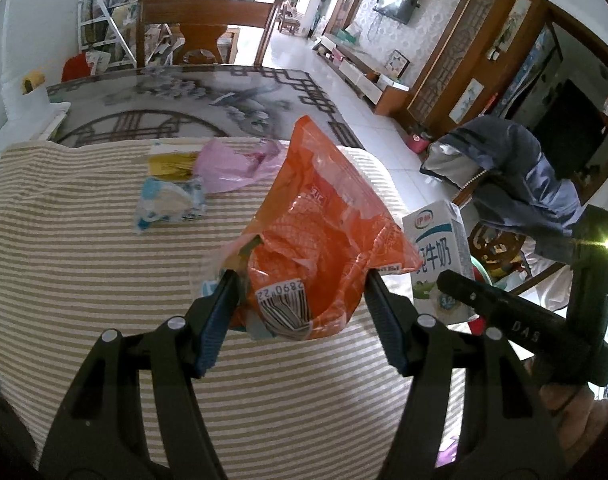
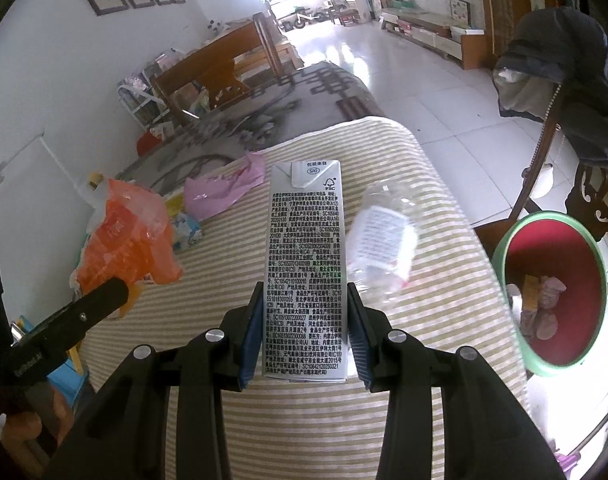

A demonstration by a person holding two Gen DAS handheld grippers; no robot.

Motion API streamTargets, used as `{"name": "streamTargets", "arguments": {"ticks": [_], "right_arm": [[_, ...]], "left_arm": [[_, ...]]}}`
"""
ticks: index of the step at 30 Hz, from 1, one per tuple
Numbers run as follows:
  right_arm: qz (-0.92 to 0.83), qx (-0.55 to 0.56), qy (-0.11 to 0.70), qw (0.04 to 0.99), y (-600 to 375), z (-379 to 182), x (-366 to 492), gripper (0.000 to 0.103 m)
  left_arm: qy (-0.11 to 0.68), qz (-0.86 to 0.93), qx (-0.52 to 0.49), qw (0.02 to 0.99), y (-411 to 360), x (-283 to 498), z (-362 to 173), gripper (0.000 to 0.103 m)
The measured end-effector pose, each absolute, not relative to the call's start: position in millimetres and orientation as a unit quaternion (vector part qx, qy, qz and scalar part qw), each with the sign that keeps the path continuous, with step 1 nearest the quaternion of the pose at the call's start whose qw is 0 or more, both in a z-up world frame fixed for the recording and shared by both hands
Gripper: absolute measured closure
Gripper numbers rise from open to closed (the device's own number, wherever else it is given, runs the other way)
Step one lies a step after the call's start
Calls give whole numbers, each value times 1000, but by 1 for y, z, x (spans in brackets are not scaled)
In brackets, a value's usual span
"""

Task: Collect trash
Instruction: 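Carry the orange bag and milk carton over the red bucket with both grippers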

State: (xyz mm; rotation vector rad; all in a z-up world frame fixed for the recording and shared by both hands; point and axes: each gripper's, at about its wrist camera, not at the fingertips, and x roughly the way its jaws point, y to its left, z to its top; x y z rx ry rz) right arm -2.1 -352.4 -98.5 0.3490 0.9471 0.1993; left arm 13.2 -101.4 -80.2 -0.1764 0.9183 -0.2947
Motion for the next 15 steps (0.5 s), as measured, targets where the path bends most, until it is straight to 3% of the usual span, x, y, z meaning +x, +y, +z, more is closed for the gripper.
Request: {"name": "streamTargets", "arguments": {"ticks": [15], "right_arm": [[115, 185, 463, 859, -405, -106, 7, 66]], "left_arm": [[451, -128, -78, 880, -159, 16, -82, 41]]}}
